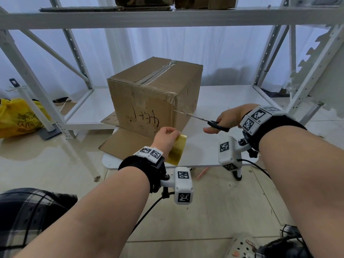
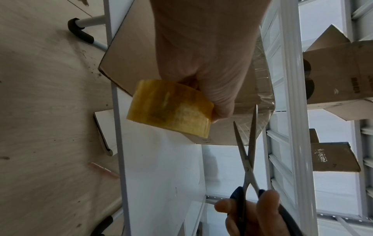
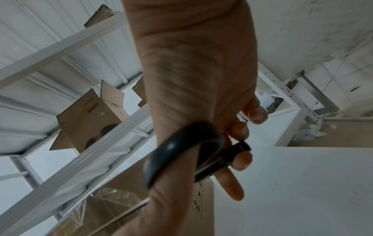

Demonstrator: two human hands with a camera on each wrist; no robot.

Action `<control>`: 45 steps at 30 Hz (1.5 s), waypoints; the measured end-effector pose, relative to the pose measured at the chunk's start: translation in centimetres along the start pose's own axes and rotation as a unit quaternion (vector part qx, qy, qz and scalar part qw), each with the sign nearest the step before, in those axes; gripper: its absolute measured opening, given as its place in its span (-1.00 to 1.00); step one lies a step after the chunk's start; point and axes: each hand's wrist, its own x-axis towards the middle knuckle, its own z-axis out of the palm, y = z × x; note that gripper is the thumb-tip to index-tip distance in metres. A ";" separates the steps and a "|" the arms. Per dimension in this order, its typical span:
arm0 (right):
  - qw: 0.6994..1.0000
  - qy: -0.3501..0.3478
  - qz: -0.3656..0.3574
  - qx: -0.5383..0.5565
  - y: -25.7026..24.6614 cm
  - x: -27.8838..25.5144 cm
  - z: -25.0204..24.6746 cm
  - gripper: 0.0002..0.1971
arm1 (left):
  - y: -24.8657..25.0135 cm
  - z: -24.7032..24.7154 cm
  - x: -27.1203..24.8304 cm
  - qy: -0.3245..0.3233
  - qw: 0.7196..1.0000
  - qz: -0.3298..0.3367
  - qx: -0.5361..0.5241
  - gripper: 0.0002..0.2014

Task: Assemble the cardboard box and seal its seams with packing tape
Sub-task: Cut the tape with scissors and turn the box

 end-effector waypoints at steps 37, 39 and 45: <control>0.962 0.096 0.141 0.214 13.0 9.2 8.6 -0.79 | 2.5 12.4 6.4 -0.150 0.839 0.317 0.415 -0.69; 0.946 0.110 0.136 0.273 13.3 9.4 8.4 -0.76 | 2.3 13.8 7.6 -0.131 0.788 0.360 0.482 -0.67; 0.959 0.153 0.169 0.169 12.0 9.5 9.0 -0.75 | 0.9 17.0 11.5 -0.107 0.715 0.397 0.566 -0.44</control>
